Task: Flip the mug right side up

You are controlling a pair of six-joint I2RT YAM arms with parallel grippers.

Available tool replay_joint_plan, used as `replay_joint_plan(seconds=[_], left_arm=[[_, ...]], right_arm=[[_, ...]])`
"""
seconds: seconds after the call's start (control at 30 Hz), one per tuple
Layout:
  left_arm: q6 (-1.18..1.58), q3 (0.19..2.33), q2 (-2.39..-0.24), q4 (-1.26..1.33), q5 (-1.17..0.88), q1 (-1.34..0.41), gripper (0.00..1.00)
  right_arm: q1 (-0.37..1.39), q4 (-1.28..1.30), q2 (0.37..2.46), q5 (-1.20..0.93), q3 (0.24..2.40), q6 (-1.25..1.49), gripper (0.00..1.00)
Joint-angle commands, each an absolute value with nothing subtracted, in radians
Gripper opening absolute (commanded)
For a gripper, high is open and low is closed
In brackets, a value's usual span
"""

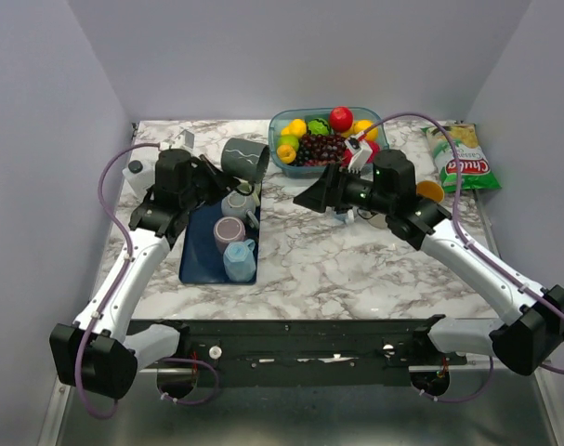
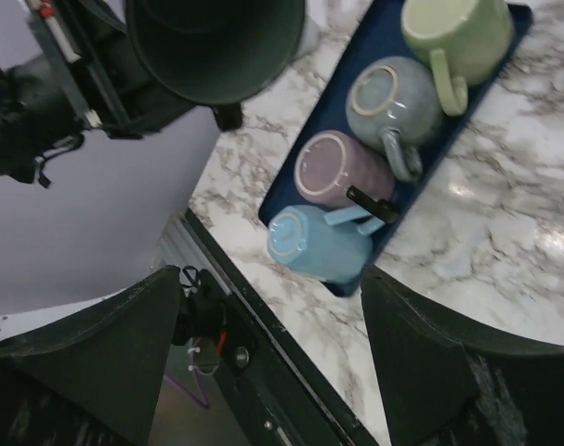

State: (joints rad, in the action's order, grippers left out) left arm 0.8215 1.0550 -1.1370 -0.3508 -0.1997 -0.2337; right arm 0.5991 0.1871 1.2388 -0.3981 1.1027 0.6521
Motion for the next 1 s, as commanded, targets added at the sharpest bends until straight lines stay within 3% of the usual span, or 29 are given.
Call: replay_joint_plan(seconds=[0.0, 0.6, 0.97], left_arm=[[1.109, 1.032, -1.075, -0.144, -0.18, -0.327, 0.0], [1.361, 1.074, -1.077, -0.117, -0.051, -0.469, 0.0], [1.37, 1.065, -1.077, -0.084, -0.029, -0.5, 0.0]], right_arm=[[0.678, 0.051, 1.253, -0.398, 1.18, 0.643, 0.85], [0.764, 0.055, 1.345, -0.127, 1.282, 0.543, 0.83], [0.767, 0.066, 1.43, -0.081, 1.321, 0.555, 0.67]])
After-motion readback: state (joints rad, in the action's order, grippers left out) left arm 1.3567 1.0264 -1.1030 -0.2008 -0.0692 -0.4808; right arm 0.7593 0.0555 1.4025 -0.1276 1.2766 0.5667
